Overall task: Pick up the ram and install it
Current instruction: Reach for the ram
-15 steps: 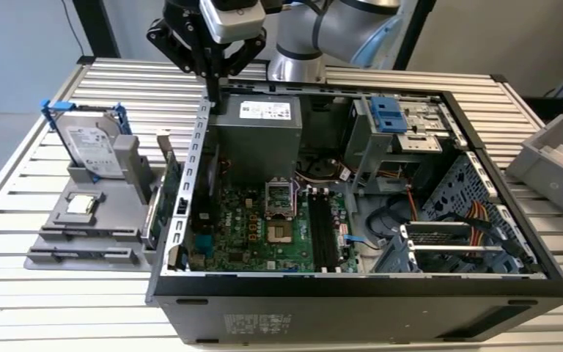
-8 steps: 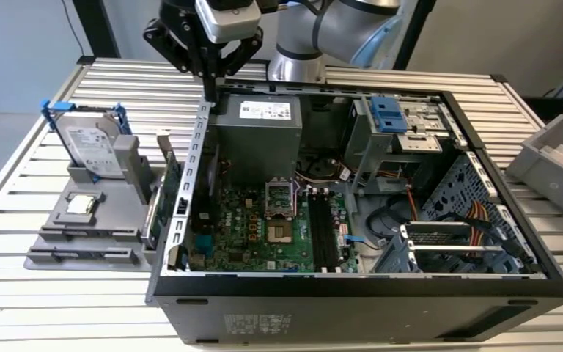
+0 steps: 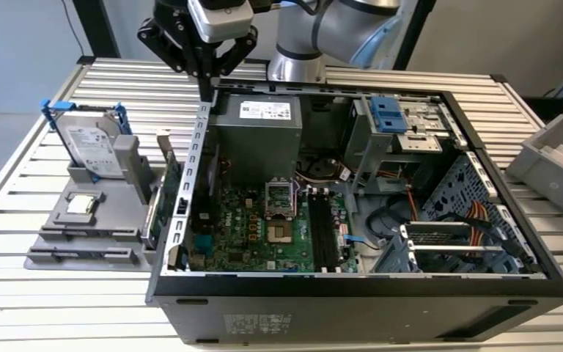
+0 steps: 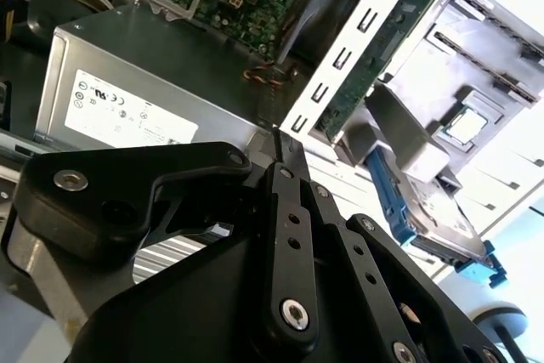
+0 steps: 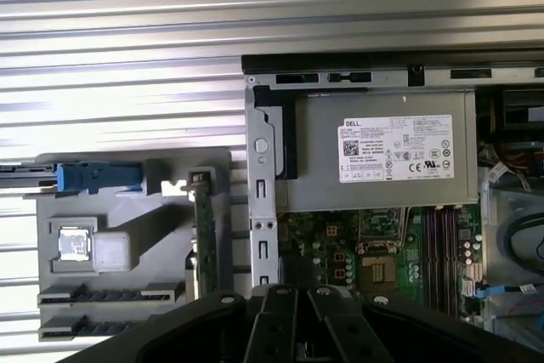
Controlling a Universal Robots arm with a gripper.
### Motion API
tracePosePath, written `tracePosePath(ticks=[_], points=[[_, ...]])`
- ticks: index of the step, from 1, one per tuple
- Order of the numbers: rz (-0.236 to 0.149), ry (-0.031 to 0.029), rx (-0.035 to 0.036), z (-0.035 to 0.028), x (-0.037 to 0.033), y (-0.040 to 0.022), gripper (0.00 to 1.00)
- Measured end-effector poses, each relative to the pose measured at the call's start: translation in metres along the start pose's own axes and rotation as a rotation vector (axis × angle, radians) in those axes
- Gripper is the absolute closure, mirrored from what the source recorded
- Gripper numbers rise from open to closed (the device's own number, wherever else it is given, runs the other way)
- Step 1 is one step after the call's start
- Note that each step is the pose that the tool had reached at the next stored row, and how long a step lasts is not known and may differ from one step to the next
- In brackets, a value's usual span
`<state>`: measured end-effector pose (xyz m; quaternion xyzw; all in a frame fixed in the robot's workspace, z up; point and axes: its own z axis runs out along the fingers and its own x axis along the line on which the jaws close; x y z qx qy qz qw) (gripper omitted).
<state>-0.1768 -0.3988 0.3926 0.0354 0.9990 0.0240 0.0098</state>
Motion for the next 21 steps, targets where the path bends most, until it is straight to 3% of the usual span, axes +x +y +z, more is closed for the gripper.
tracePosePath(ticks=[21], points=[[0.000,0.0007,0.0001,-0.0006,0.0274,-0.0019,1.00]])
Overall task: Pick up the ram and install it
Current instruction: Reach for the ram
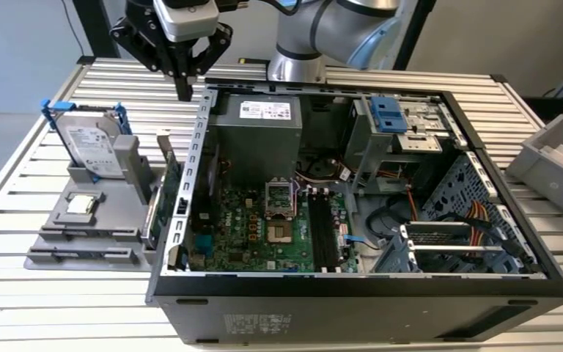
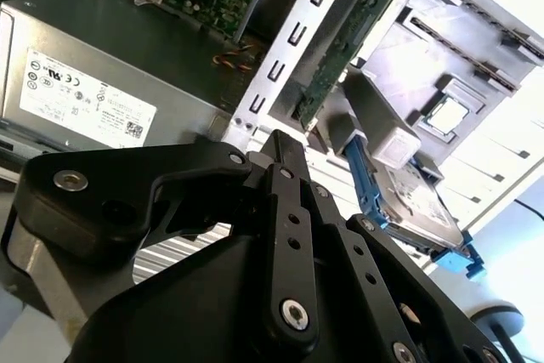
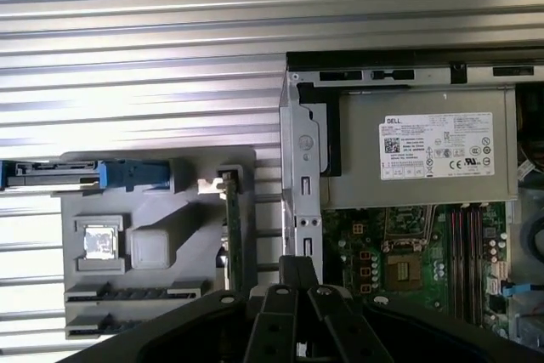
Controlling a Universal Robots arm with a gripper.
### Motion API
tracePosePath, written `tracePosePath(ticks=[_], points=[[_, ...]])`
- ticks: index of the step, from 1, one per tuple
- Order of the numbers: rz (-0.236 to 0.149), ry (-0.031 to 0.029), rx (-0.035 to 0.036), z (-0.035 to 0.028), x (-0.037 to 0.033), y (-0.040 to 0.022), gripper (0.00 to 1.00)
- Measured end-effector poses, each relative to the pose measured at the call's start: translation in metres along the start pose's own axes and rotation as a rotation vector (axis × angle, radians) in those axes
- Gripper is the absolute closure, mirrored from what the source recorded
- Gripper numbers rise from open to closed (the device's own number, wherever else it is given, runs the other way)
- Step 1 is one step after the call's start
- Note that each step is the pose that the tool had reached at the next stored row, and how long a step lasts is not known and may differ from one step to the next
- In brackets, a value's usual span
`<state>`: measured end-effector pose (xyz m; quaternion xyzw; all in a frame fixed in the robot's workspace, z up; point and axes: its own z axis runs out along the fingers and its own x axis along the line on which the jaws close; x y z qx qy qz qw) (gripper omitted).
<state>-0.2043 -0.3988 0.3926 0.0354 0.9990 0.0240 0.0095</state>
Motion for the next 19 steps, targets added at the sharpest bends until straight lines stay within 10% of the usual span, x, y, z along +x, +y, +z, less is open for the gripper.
tracePosePath(ticks=[19], points=[[0.000,0.0003,0.0000,-0.0004,0.0250,-0.0018,1.00]])
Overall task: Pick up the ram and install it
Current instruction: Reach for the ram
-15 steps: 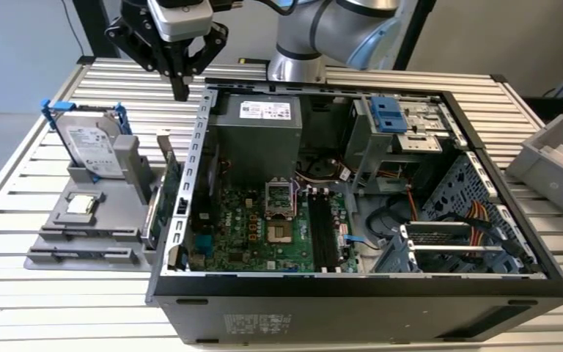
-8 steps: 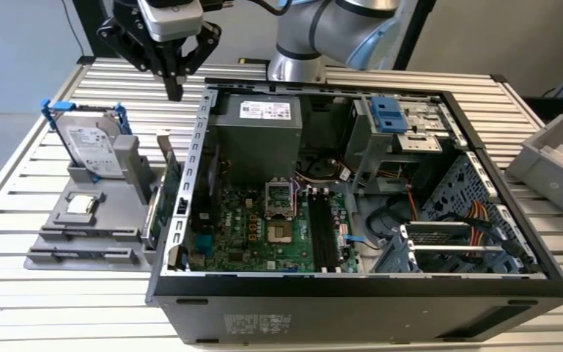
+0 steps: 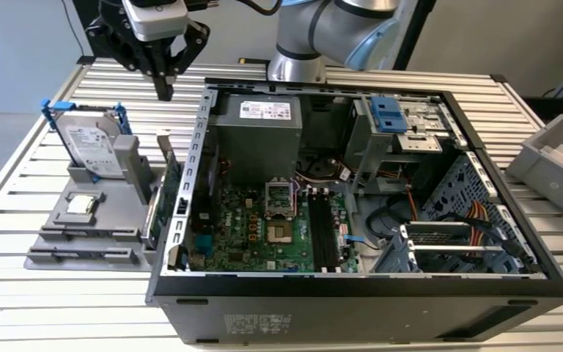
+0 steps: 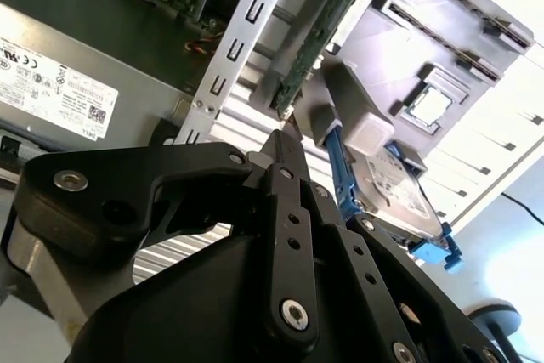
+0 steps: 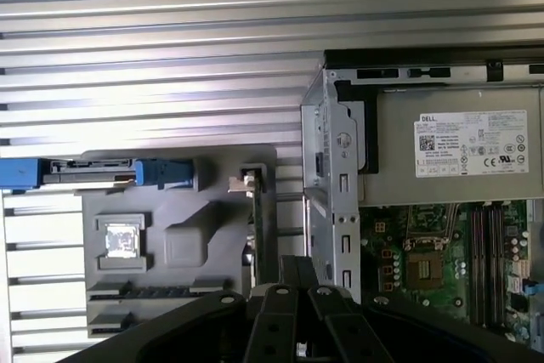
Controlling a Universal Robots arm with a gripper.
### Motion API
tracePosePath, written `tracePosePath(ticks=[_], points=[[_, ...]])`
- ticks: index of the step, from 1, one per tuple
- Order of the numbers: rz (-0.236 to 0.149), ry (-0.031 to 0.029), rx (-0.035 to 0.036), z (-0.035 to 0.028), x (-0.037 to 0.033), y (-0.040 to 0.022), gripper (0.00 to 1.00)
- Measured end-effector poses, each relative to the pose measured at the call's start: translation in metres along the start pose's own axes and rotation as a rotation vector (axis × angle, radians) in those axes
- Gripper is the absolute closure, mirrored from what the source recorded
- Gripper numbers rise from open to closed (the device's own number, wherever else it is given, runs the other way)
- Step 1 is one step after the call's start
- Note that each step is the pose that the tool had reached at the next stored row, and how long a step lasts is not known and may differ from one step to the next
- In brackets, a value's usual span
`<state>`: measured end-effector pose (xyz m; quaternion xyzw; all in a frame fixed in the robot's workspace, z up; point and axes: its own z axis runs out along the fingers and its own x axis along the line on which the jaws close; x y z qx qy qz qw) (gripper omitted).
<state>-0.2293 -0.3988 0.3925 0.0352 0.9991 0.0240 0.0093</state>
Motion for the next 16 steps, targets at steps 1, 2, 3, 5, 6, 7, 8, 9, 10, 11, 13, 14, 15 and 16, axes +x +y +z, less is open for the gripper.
tracePosePath(ticks=[1,2,3,5,6,7,8,9,10,11,13,14,15,16], points=[[0.000,-0.0001,-0.0001,0.0000,0.0017,-0.0001,1.00],[-0.001,0.0000,-0.0001,0.0000,0.0037,-0.0002,1.00],[-0.001,-0.0001,-0.0001,-0.0001,0.0058,-0.0004,1.00],[-0.002,0.0001,0.0000,-0.0002,0.0102,-0.0007,1.00],[-0.003,0.0000,-0.0002,-0.0002,0.0123,-0.0009,1.00],[-0.003,0.0001,-0.0001,-0.0003,0.0143,-0.0010,1.00],[-0.003,0.0002,0.0000,-0.0003,0.0161,-0.0011,1.00],[-0.003,0.0001,-0.0002,-0.0003,0.0180,-0.0012,1.00],[-0.004,0.0001,-0.0001,-0.0004,0.0200,-0.0014,1.00],[-0.004,0.0001,-0.0002,-0.0004,0.0221,-0.0015,1.00],[-0.004,0.0001,-0.0002,-0.0005,0.0262,-0.0018,1.00],[-0.004,0.0001,-0.0002,-0.0005,0.0280,-0.0019,1.00],[-0.004,0.0002,-0.0001,-0.0006,0.0299,-0.0021,1.00],[-0.004,0.0001,-0.0002,-0.0006,0.0317,-0.0022,1.00]])
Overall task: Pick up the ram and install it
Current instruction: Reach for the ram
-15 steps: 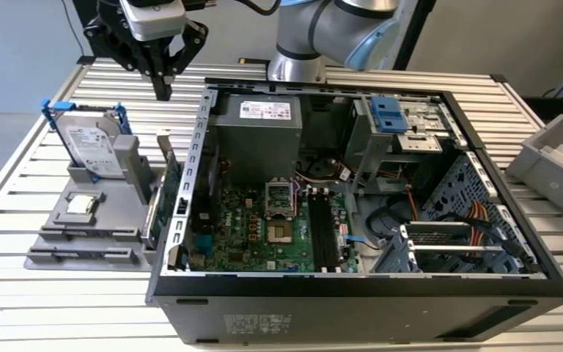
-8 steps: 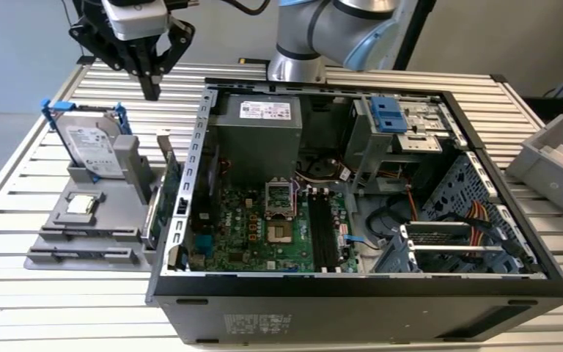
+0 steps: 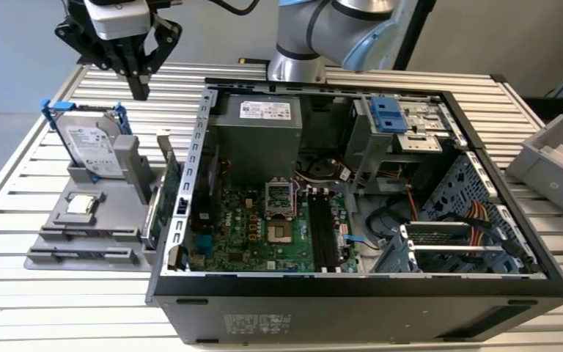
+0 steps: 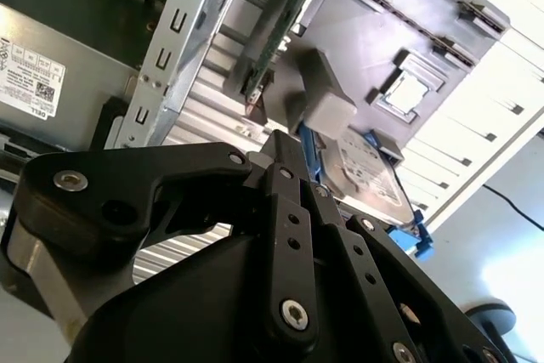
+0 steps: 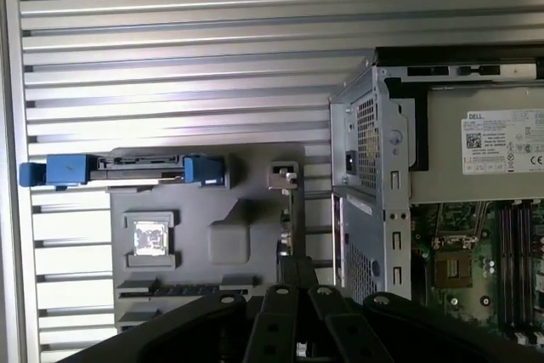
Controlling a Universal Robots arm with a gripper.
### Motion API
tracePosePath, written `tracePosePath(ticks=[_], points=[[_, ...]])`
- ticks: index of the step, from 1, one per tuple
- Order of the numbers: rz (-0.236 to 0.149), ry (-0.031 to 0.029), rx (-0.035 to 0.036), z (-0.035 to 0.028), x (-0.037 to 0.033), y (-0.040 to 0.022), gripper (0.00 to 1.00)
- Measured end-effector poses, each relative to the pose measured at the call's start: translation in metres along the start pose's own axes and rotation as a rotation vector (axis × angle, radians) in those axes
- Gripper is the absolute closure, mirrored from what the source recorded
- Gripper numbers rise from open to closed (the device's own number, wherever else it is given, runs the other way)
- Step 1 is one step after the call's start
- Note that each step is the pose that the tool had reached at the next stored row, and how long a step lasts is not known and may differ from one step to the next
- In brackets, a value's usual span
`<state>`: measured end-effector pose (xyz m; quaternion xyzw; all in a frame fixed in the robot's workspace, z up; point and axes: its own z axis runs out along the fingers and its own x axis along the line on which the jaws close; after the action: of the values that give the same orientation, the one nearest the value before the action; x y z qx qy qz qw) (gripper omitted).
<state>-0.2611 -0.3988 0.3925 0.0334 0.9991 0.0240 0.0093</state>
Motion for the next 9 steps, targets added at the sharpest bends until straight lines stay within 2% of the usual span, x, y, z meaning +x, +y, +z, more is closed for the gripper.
tracePosePath(ticks=[9], points=[[0.000,0.0001,0.0000,-0.0004,0.0194,-0.0013,1.00]])
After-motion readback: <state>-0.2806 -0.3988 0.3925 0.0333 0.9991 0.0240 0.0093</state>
